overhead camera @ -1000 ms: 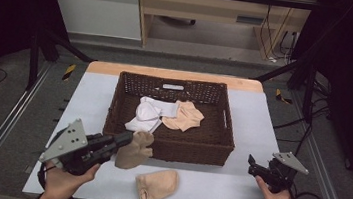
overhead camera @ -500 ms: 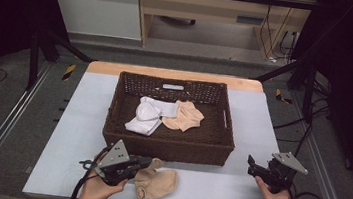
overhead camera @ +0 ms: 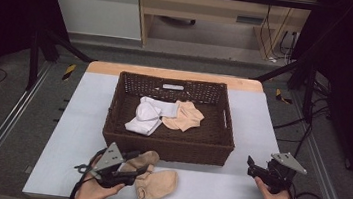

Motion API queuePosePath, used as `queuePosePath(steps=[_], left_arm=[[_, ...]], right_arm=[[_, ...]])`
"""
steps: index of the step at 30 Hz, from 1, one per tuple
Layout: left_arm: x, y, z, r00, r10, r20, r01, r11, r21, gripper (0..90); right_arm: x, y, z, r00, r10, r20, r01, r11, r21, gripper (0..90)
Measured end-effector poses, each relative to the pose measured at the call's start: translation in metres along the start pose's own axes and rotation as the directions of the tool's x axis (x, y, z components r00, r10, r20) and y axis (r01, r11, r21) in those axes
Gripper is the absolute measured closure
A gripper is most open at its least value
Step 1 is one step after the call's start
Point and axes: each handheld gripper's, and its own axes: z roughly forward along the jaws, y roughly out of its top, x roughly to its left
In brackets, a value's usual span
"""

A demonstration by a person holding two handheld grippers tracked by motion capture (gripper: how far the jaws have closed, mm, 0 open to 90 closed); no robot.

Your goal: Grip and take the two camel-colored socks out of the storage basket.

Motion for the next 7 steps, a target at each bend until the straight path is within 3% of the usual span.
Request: queuePosePath(steps=[4,7], left_arm=[[0.018,-0.015,-0.023,0.9959,-0.049,-0.076,0.051,0.9985,0.020,36.1],[0.031,-0.025,-0.036,0.9864,-0.096,-0.133,0.102,0.9942,0.034,34.9]], right_arm=[[-0.001,0.000,-0.001,1.0000,0.003,0.005,-0.003,1.000,0.001,4.1],[-0.002,-0.001,-0.001,0.9999,0.007,0.009,-0.007,1.000,0.001,4.1]])
